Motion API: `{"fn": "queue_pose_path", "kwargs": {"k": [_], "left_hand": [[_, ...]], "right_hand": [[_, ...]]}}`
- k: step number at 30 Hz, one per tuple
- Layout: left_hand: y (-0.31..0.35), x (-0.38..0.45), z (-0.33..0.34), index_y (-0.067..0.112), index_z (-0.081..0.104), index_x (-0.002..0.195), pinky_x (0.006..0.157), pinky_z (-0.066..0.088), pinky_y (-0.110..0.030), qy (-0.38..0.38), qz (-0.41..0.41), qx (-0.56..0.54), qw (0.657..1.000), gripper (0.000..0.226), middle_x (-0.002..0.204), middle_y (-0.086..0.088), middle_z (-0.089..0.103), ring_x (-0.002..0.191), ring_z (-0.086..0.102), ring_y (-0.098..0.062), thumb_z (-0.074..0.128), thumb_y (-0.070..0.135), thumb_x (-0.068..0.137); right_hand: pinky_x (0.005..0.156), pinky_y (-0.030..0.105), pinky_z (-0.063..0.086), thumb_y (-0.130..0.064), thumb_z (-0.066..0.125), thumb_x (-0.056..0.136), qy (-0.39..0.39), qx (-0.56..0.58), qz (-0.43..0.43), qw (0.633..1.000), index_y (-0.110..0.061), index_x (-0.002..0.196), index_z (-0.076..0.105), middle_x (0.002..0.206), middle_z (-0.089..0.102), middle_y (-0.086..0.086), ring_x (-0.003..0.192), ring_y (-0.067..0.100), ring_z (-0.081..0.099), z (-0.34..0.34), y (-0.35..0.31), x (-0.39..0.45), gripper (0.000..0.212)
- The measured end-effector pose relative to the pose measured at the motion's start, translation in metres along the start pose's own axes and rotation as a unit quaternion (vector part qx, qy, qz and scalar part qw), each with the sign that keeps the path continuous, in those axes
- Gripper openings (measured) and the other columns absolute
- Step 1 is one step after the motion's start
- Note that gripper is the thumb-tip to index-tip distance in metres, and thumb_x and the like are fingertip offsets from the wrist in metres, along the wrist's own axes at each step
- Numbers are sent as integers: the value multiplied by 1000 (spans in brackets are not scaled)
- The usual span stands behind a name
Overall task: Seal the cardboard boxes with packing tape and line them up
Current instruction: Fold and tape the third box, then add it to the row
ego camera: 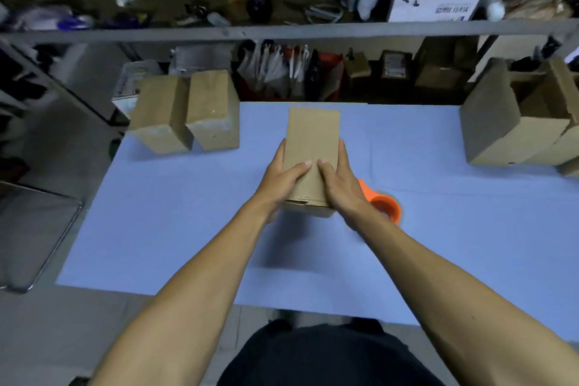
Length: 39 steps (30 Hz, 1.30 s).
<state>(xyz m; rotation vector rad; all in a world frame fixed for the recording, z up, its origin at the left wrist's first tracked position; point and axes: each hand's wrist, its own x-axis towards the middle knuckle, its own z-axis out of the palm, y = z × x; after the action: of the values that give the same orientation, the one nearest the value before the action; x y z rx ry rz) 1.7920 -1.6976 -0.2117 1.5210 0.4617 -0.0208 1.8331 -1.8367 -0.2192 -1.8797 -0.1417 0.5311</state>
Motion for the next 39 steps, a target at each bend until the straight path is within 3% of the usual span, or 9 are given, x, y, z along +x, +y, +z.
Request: {"fn": "queue_pose_path", "kwargs": {"k": [7, 13, 16, 18, 23, 27, 34, 37, 39], "left_hand": [[-57, -27, -37, 29, 45, 143, 96, 53, -30, -32, -78, -13, 996, 54, 128, 6, 65, 114, 65, -13, 64, 14, 94], [-79, -26, -30, 21, 45, 145, 100, 51, -30, -86, -73, 36, 993, 58, 131, 2, 64, 117, 63, -12, 64, 4, 93], [-82, -23, -26, 27, 40, 148, 102, 50, -33, -68, -83, 49, 993, 65, 134, 4, 61, 117, 62, -9, 69, 15, 91], [-84, -25, -22, 34, 35, 148, 103, 49, -36, -48, -105, 52, 992, 72, 140, 2, 55, 120, 59, -11, 73, 25, 87], [-75, -13, 0, 37, 8, 156, 104, 48, -47, 30, -156, 93, 983, 106, 146, 1, 31, 127, 48, -18, 76, 35, 74], [-70, -15, 22, 39, 17, 151, 93, 46, -33, 71, -147, 70, 984, 95, 138, 4, 35, 113, 50, -13, 71, 35, 73], [-52, 8, -3, 17, 43, 132, 63, 60, -41, 28, -267, -76, 960, 53, 125, -2, 66, 100, 70, -22, 72, 21, 87], [-43, 18, -10, 21, 30, 143, 86, 55, -39, 46, -224, 92, 969, 85, 142, -4, 49, 117, 59, -22, 81, 32, 76], [-39, 24, -19, 27, 4, 156, 115, 31, -40, 29, -129, 282, 950, 121, 162, -2, 13, 144, 27, -23, 83, 51, 68]], "right_hand": [[116, 30, 27, -43, 39, 104, -8, -5, 76, 997, -38, 156, 0, 158, 25, -18, 137, 10, 37, 49, 38, -33, 65], [89, -9, 24, -29, 40, 106, 1, -25, 56, 998, -52, 139, 13, 116, 25, -65, 111, -35, 33, 29, 66, -44, 48], [107, 6, 25, -34, 40, 106, -27, -56, 44, 997, -41, 148, 17, 140, 24, -52, 129, -24, 30, 21, 68, -38, 49], [119, 26, 22, -39, 40, 105, -34, -80, 53, 995, -27, 158, 11, 160, 24, -18, 143, 4, 30, 21, 69, -31, 61], [99, 32, 35, -30, 48, 103, 41, -254, -6, 966, -13, 152, 34, 142, 50, 13, 129, 30, 47, 9, 49, -13, 54], [93, 39, 43, -33, 46, 101, 18, -331, -64, 941, -15, 146, 40, 140, 45, 13, 123, 34, 47, 5, 43, -21, 49], [116, 50, 24, -84, 59, 68, -112, -465, -3, 878, -18, 157, -9, 164, -5, 17, 151, 31, 6, 2, 38, -22, 130], [111, 50, 29, -71, 69, 68, -118, -490, -11, 864, -18, 156, -11, 163, -7, 19, 148, 36, 12, 5, 36, -18, 130], [109, 50, 32, -61, 69, 70, -132, -508, -38, 850, -21, 157, -10, 163, -6, 17, 146, 38, 17, -6, 35, -13, 124]]}}
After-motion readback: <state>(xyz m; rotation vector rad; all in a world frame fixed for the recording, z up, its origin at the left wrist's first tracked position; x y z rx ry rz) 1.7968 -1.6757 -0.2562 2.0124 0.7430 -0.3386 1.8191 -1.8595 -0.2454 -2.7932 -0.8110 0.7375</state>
